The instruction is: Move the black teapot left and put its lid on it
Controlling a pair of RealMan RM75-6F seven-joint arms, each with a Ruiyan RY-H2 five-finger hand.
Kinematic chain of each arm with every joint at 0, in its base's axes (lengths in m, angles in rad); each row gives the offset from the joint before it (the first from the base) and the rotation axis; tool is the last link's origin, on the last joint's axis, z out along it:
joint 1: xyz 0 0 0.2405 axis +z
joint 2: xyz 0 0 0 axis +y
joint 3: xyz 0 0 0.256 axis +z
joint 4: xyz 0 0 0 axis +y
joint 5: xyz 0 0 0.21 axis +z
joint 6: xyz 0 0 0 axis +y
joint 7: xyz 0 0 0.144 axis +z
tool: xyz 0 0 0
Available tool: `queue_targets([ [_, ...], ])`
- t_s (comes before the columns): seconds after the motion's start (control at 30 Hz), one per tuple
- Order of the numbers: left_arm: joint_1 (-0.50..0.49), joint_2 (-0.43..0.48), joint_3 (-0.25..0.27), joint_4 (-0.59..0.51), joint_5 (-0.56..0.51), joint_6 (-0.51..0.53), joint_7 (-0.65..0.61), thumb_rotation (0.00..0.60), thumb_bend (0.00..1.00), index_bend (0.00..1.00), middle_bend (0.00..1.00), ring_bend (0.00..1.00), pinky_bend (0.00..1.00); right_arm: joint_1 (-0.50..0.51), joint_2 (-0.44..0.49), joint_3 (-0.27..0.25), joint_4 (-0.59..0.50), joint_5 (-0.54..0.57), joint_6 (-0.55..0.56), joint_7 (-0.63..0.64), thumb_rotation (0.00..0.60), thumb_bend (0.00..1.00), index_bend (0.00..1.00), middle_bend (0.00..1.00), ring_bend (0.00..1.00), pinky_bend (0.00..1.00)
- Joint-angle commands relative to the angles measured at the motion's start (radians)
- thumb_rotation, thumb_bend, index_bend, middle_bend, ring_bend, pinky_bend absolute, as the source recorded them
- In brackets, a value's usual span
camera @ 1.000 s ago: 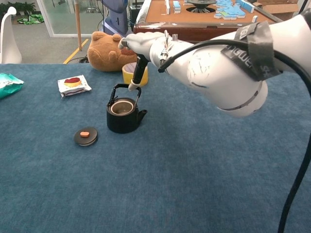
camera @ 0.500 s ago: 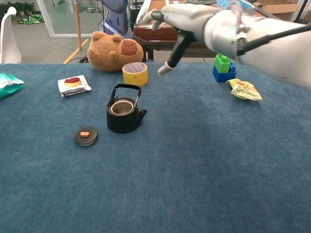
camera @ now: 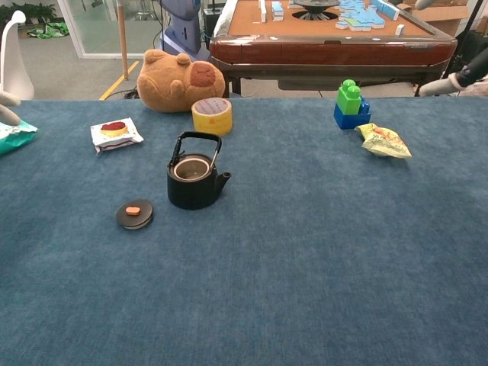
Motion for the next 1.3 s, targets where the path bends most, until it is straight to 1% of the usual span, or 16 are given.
queue_targets([
  [0.03,-0.072,-0.021,-0.015,0.006,-0.04,-0.097,0.026,0.6,0.2,0.2,0.06,0.07,0.06,-0.044,0.036,-0.013,-0.024,-0.039,0.029,0.011,0.6,0.0,0.06,0.18,0.0,0.01],
  [0.23,-0.16,-0.046,-0.038,0.013,-0.138,-0.231,0.071,0.6,0.2,0.2,0.06,0.06,0.06,-0.102,0.079,-0.01,-0.042,-0.075,0.053,0.023,0.6,0.0,0.06,0.18,0.0,0.01],
  [0.33,-0.196,-0.057,-0.048,0.016,-0.187,-0.282,0.081,0.6,0.2,0.24,0.06,0.06,0.06,-0.125,0.091,-0.01,-0.042,-0.088,0.054,0.03,0.6,0.0,0.06,0.18,0.0,0.01],
  [0.43,-0.235,-0.068,-0.05,0.021,-0.238,-0.339,0.109,0.6,0.21,0.24,0.06,0.05,0.06,-0.144,0.097,-0.006,-0.037,-0.092,0.047,0.04,0.6,0.0,0.06,0.18,0.0,0.01],
  [0.6,-0.289,-0.108,-0.046,0.035,-0.307,-0.386,0.184,0.6,0.21,0.25,0.06,0.0,0.06,-0.171,0.103,0.003,-0.026,-0.1,0.034,0.061,0.6,0.0,0.06,0.18,0.0,0.01],
  [0.73,-0.327,-0.138,-0.038,0.043,-0.374,-0.408,0.251,0.6,0.21,0.25,0.06,0.0,0.04,-0.189,0.107,0.01,-0.016,-0.105,0.022,0.082,0.6,0.0,0.06,0.18,0.0,0.01],
  [0.8,-0.347,-0.151,-0.034,0.042,-0.425,-0.418,0.29,0.596,0.21,0.25,0.06,0.0,0.03,-0.197,0.108,0.013,-0.01,-0.109,0.014,0.092,0.6,0.0,0.06,0.18,0.0,0.01],
  [0.83,-0.355,-0.158,-0.033,0.041,-0.449,-0.419,0.304,0.581,0.21,0.25,0.06,0.0,0.03,-0.201,0.108,0.014,-0.007,-0.11,0.012,0.096,0.6,0.0,0.06,0.18,0.0,0.01],
  [0.97,-0.399,-0.186,-0.026,0.042,-0.572,-0.436,0.351,0.458,0.21,0.26,0.03,0.0,0.02,-0.217,0.108,0.024,0.004,-0.116,0.005,0.112,0.6,0.0,0.06,0.18,0.0,0.01],
  [1.03,-0.417,-0.201,-0.021,0.049,-0.612,-0.438,0.367,0.425,0.21,0.26,0.02,0.0,0.01,-0.224,0.108,0.027,0.007,-0.118,0.003,0.116,0.6,0.0,0.06,0.18,0.0,0.01],
  [1.17,-0.453,-0.232,-0.005,0.066,-0.685,-0.433,0.402,0.418,0.21,0.26,0.02,0.0,0.01,-0.238,0.11,0.034,0.013,-0.123,-0.002,0.126,0.6,0.0,0.06,0.18,0.0,0.01],
  [1.3,-0.483,-0.267,0.016,0.079,-0.746,-0.405,0.445,0.401,0.21,0.27,0.02,0.0,0.01,-0.252,0.11,0.041,0.021,-0.128,-0.007,0.136,0.6,0.0,0.06,0.18,0.0,0.01],
])
